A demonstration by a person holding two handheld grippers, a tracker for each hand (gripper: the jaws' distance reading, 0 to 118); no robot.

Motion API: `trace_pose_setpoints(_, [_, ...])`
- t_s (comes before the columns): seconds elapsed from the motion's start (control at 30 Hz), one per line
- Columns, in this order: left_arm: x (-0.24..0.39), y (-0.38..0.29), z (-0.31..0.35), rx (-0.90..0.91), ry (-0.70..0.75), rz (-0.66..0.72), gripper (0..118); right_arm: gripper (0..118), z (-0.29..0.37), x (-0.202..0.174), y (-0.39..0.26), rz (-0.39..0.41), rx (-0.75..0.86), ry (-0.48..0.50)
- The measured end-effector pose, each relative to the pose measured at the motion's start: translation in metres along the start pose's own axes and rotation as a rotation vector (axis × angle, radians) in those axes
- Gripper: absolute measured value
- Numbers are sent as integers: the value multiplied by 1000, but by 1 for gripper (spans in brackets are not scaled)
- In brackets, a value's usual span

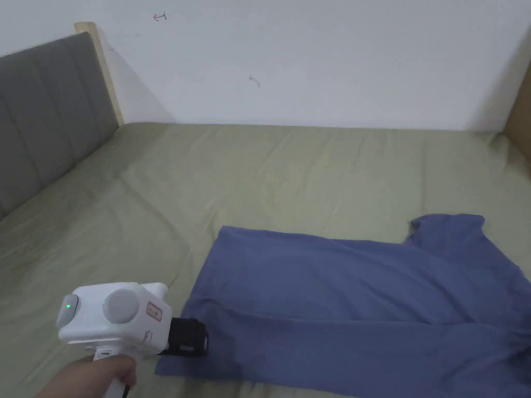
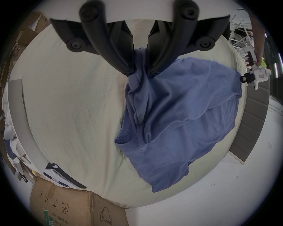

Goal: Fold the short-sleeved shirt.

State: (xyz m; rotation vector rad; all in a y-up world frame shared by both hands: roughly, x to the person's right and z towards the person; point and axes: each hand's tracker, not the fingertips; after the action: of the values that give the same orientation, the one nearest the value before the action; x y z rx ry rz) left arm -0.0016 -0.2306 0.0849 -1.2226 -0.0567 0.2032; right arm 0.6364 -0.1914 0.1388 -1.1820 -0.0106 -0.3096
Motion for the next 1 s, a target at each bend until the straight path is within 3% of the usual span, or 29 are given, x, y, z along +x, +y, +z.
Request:
trace_pose_setpoints(0.17, [23,0,-20,-105,155,-137,111,16,-2,3,2,-17,-2,2])
trace_pose_setpoints(0.23, [31,0,-16,-97,179,-111,99,16,-3,3,3,-5,-4,-4])
trace_pose_setpoints(0.3, [44,-3,-1,-69,168,-162,62,16,-1,0,2,20,4,-14])
trace_pose_setpoints(0.33, [51,-6,4,-53,146,-206,38,16,0,-2,2,33,10,-21])
trace_pose_setpoints(0.37, [56,-9,9,-39,146,-241,2,16,1,-3,1,43,15,-22])
trace_pose_setpoints(0.43, [62,-11,20,-22,105,-272,2,16,6,-5,2,65,23,-20])
trace_pose_setpoints(0.6, [62,-7,39,-3,164,-326,2,16,34,-1,10,100,51,6])
trace_pose_setpoints(0.73, [63,-1,82,72,151,-320,2,16,87,11,14,41,96,115])
trace_pose_setpoints(0.83, [72,-17,117,87,168,-437,2,16,124,13,-1,72,84,102])
trace_pose_setpoints(0.93, [67,-46,137,40,99,-414,2,16,142,25,-33,68,46,98])
trace_pose_setpoints(1.0, [59,-71,137,-10,40,-367,2,16,140,39,-61,17,-8,99])
